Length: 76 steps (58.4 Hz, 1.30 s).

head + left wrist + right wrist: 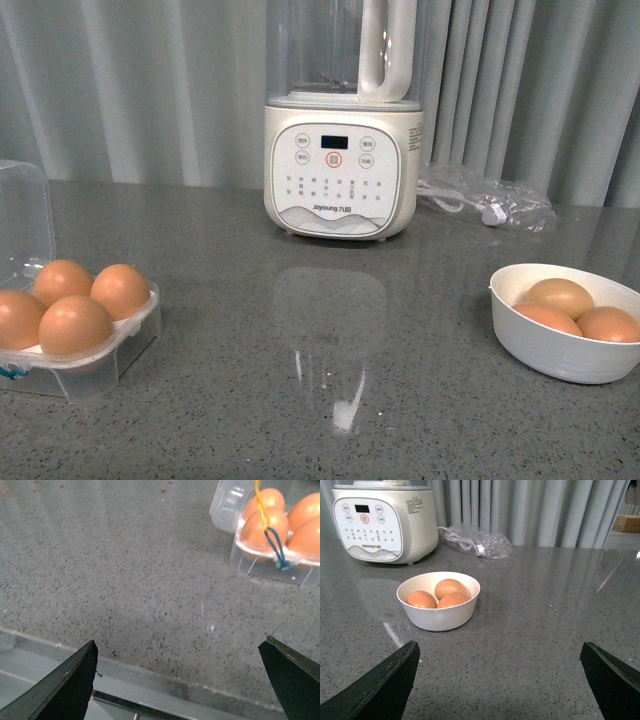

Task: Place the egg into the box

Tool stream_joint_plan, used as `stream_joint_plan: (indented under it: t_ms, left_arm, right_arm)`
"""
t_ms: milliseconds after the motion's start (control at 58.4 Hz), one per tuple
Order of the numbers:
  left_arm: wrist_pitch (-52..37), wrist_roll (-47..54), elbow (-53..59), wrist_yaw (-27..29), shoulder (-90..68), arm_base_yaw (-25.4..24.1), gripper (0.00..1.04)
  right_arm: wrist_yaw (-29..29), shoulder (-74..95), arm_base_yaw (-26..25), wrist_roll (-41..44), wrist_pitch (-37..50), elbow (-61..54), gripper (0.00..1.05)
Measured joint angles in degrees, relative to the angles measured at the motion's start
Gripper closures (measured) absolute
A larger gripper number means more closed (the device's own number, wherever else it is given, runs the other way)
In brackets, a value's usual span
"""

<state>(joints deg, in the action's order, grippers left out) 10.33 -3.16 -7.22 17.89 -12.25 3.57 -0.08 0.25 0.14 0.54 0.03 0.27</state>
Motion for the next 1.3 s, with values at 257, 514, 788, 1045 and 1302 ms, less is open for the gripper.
stream_joint_plan:
  t_ms: [257, 514, 788, 1045, 1302]
  left_arm:
    - [-13.2, 1.2, -3.3, -12.6, -11.5, -9.9, 0.07]
    - [-27.3, 5.0, -16.4, -29.2, -33.6, -24.7, 0.07]
    - [-30.4, 10.6, -26.9, -33.0, -50.0, -27.9, 0.07]
    - [-33.9, 13.0, -32.3, -31.1, -59.5, -28.8, 0.07]
    - [-33.9, 13.0, -34.4, -30.5, -63.5, -27.2, 0.07]
  right_arm:
    - [0.0, 0.0, 0.0, 0.0, 0.0, 0.0, 0.07]
    - [0.0, 0.0, 0.0, 0.0, 0.0, 0.0, 0.07]
    - [0.0, 0.0, 0.0, 0.0, 0.0, 0.0, 0.07]
    - [0.0, 0.0, 0.0, 0.0, 0.0, 0.0, 0.07]
    - [0.0, 0.0, 0.0, 0.0, 0.0, 0.0, 0.07]
